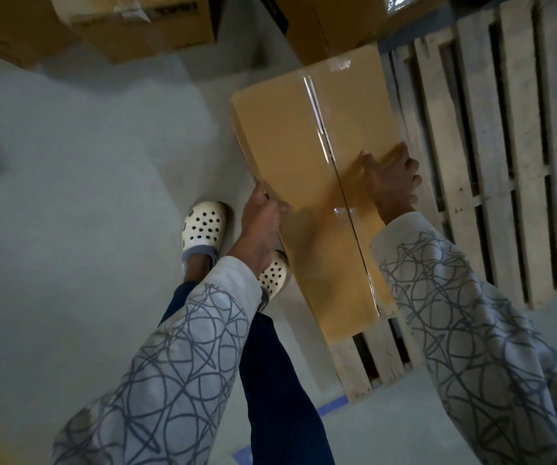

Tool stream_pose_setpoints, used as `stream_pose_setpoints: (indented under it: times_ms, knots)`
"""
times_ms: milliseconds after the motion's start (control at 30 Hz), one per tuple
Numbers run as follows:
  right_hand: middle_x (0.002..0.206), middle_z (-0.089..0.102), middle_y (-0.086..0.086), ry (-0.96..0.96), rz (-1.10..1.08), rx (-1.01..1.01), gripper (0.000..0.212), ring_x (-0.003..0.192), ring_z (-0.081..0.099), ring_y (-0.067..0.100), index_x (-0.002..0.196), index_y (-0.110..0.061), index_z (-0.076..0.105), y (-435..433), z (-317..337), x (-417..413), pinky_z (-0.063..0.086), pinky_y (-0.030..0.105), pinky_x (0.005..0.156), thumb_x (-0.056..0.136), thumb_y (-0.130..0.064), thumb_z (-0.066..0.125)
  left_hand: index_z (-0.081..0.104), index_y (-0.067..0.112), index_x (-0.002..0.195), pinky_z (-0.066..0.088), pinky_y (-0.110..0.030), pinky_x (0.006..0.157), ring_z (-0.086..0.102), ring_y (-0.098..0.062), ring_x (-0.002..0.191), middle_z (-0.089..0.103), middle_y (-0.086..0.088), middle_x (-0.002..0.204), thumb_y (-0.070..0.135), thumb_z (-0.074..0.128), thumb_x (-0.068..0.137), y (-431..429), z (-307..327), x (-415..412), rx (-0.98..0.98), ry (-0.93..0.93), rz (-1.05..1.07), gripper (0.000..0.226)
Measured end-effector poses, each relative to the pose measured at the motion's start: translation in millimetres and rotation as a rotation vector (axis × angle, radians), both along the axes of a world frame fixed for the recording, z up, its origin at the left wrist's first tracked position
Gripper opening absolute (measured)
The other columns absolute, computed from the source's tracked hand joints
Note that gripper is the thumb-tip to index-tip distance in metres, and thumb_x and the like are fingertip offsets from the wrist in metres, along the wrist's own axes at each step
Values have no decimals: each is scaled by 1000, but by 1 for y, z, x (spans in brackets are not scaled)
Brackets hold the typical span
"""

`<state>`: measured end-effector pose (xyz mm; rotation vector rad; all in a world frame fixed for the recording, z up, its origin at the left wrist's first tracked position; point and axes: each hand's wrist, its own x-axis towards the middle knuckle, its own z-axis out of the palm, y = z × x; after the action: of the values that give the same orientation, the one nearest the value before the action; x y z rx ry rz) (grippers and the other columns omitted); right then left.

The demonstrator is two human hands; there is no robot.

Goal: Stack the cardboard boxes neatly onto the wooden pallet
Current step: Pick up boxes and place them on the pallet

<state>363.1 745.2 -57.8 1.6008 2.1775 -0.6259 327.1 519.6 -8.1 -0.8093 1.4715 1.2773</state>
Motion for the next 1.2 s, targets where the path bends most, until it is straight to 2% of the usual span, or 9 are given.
stream_pose_setpoints:
  times_ms: [100, 267, 467, 533, 633, 767, 900, 1000, 1200]
  knots:
    - [164, 25, 10, -6, -6, 16, 88, 149, 24, 39, 162, -25, 16, -2, -3, -1, 22, 65, 118, 93, -66, 52, 38, 39, 156, 48, -28, 77, 58, -3, 92, 63, 19, 105, 6, 65, 92, 0, -2, 0, 8, -10, -4, 77]
    - [167, 21, 5, 16, -22, 104, 88, 151, 20, 34, 162, -20, 17, -20, -2, -4, 21, 65, 115, 94, -61, 55, 30, 41, 159, 45, -43, 105, 55, -15, 115, 54, 14, 125, 5, 66, 89, -1, -1, 0, 24, 1, 13, 86]
    - [166, 26, 4, 113, -44, 193, 83, 150, 25, 29, 162, -18, 25, -62, 4, 17, 27, 62, 110, 95, -59, 55, 36, 40, 150, 45, -25, 73, 52, 3, 85, 52, 21, 98, 0, 58, 97, -24, 2, -24, 19, 72, -56, 71]
    - [165, 27, 7, 107, -46, 153, 83, 149, 26, 30, 162, -16, 24, -84, 9, 41, 26, 63, 111, 97, -58, 55, 31, 38, 158, 49, -31, 88, 58, -7, 104, 59, 15, 118, 3, 62, 95, -36, 1, -37, 3, 113, -107, 78]
    - [167, 24, 8, 105, -61, 94, 84, 151, 22, 29, 163, -17, 19, -120, 16, 84, 23, 64, 113, 99, -58, 55, 28, 43, 159, 41, -48, 115, 49, -20, 136, 47, 1, 154, 8, 69, 90, -47, 6, -53, 4, 202, -203, 87]
    - [167, 25, 4, 179, -176, 106, 84, 151, 21, 26, 162, -20, 25, -162, 25, 130, 19, 67, 114, 95, -65, 48, 28, 47, 158, 39, -49, 116, 41, -24, 144, 36, 2, 163, 10, 68, 93, -47, 12, -66, 52, 317, -403, 85]
    - [168, 23, 1, 183, -312, 191, 77, 152, 19, 28, 160, -23, 28, -191, 27, 143, 17, 64, 116, 98, -62, 52, 24, 44, 160, 35, -30, 103, 35, -21, 146, 30, 3, 165, 12, 69, 96, -49, 8, -77, 153, 477, -742, 85]
    - [169, 20, 2, 179, -457, 272, 73, 154, 16, 31, 157, -29, 33, -212, 26, 146, 19, 66, 114, 96, -61, 57, 23, 46, 160, 34, -36, 111, 34, -17, 143, 29, 5, 161, 19, 72, 96, -68, 6, -90, 234, 576, -1006, 85]
    - [171, 10, 3, 230, -811, 275, 79, 154, 9, 39, 158, -35, 32, -255, 9, 148, 15, 73, 114, 91, -64, 62, 32, 42, 157, 38, -35, 107, 40, -15, 134, 37, 11, 149, 11, 69, 97, -104, -8, -122, 295, 537, -1052, 78]
